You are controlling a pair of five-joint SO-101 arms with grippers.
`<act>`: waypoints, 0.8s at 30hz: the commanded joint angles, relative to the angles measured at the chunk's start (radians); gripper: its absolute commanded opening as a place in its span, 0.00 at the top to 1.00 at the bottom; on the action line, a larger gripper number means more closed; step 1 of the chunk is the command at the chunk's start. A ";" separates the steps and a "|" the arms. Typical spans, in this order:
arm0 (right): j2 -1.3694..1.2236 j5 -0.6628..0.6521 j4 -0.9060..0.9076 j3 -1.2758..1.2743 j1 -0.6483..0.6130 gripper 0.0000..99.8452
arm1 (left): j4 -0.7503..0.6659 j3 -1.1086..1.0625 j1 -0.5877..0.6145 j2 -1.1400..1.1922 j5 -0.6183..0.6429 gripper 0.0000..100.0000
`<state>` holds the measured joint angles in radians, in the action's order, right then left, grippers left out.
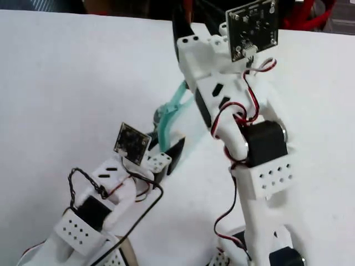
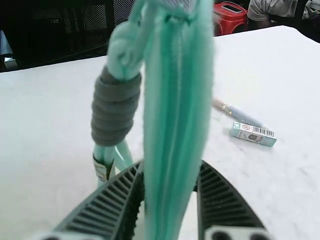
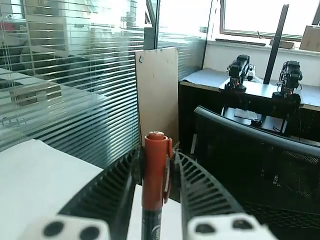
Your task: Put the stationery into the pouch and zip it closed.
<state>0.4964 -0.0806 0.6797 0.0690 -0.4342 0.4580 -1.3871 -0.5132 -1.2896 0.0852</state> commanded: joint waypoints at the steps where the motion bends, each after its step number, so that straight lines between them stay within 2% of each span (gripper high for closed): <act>1: 0.001 -0.006 0.001 -0.005 0.012 0.98 | -0.020 -0.002 0.001 -0.005 -0.011 0.84; 6: 0.038 -0.017 0.042 -0.069 0.021 0.98 | -0.020 0.000 0.001 -0.005 -0.011 0.84; 14: 0.179 -0.186 0.038 -0.242 0.001 0.98 | -0.020 0.000 0.004 -0.005 -0.012 0.84; 19: 0.275 -0.189 0.044 -0.330 -0.104 0.98 | -0.020 0.000 0.002 -0.005 -0.012 0.84; 24: 0.300 -0.189 0.044 -0.367 -0.128 0.98 | -0.020 0.000 0.007 -0.005 -0.011 0.84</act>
<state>0.7725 -0.2601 0.7211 -0.2992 -0.5493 0.4580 -1.3871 -0.5148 -1.2896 0.0852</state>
